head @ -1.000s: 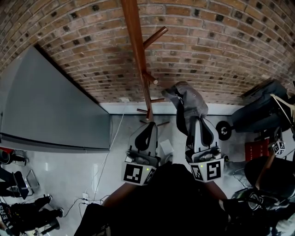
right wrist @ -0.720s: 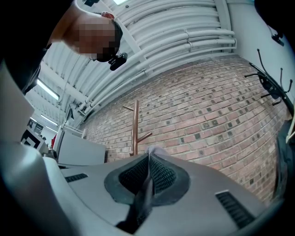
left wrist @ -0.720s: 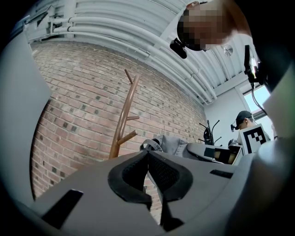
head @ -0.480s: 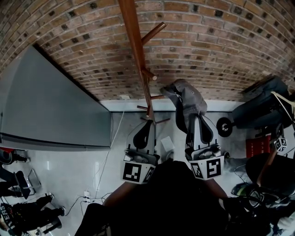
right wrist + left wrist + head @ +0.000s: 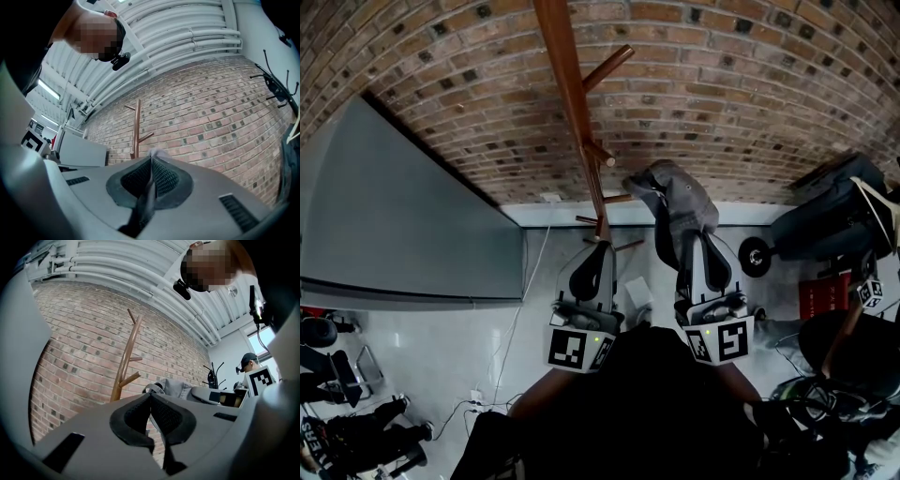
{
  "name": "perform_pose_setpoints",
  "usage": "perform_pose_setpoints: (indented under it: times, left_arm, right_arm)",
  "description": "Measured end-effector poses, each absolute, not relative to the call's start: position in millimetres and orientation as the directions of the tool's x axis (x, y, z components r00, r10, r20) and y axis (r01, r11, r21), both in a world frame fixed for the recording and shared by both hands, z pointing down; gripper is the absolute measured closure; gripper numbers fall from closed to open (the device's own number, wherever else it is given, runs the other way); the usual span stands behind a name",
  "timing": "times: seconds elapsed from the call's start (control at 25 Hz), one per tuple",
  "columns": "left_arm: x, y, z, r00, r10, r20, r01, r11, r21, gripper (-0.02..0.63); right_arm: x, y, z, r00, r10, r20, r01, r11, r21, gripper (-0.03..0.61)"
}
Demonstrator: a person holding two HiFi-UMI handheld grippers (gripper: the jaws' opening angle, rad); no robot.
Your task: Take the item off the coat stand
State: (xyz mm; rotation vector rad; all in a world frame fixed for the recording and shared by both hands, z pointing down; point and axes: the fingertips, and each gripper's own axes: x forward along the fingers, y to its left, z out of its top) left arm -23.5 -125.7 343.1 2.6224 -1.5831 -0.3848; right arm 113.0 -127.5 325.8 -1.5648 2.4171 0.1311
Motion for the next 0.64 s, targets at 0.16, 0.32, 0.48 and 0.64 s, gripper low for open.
perform_pose_setpoints:
  times: [0.16, 0.32, 0.48, 0.64]
  left_arm:
    - [-22.7, -129.5, 343.2, 0.447, -0.875, -0.186, -0.863, -0.477, 0.165, 0.597]
    - [-22.0, -131.7, 342.4, 0.451, -0.874, -0.183, -0.861, -0.480, 0.171, 0.597]
    - [-21.0, -133.3, 342.5, 0.452, -0.873, -0.185, -0.864, -0.480, 0.153, 0.597]
    - [-18.9, -134.4, 341.5, 0.453, -0.873, -0.183, -0.860, -0.482, 0.169, 0.597]
  right_arm:
    - [113.8, -131.5, 323.9, -0.384, -0.882, -0.274, -0.908, 0.415, -0.065, 0.558]
    - [114.7, -133.4, 323.1, -0.378, -0.883, -0.277, -0.909, 0.411, -0.070, 0.558]
    - [117.0, -135.0, 322.1, -0.376, -0.884, -0.279, -0.910, 0.409, -0.070, 0.560]
    - [118.9, -136.4, 321.7, -0.373, -0.884, -0.282, -0.911, 0.407, -0.070, 0.559]
